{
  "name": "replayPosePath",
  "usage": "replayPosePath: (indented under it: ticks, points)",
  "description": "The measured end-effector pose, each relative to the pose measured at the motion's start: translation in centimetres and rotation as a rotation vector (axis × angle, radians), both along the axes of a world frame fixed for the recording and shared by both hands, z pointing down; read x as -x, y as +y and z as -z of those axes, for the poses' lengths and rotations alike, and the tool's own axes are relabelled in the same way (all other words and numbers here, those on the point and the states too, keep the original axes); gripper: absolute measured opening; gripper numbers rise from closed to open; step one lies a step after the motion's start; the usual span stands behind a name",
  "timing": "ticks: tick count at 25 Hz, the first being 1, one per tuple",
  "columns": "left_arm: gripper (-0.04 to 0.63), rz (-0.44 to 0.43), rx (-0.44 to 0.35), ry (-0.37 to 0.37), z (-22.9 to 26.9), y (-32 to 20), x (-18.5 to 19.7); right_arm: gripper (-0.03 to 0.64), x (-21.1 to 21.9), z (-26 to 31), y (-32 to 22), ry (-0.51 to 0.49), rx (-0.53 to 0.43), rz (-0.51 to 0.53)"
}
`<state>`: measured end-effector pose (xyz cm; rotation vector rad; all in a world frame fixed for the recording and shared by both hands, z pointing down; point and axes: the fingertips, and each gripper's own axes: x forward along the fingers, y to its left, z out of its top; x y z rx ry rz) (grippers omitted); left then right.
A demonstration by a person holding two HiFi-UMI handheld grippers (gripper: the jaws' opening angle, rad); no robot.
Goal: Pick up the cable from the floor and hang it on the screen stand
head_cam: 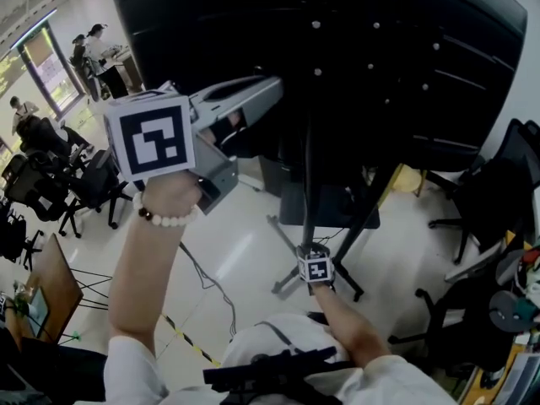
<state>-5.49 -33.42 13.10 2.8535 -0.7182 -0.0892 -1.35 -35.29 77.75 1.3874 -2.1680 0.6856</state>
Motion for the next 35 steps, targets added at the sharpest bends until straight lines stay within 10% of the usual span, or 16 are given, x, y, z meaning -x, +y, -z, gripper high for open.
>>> replayPosePath:
  ticks: [9, 21, 35]
  points:
    - [0.015, 0.019, -0.014, -0.028, 0.5, -0.4, 0.2, 0.032, 0.7, -1.1, -1.7, 0.035, -0.006, -0.002]
    - [0.015, 0.304, -0.106, -0.208, -3.1, -4.1, 8.3, 0.029, -2.9, 4.8, 4.5, 0.049, -0.019, 0.113]
    - [0.015, 0.173, 0.016, -0.217, -13.3, 2.8, 7.7, 0.027, -5.7, 41.4, 6.5, -0.027, -0.629, 0.259]
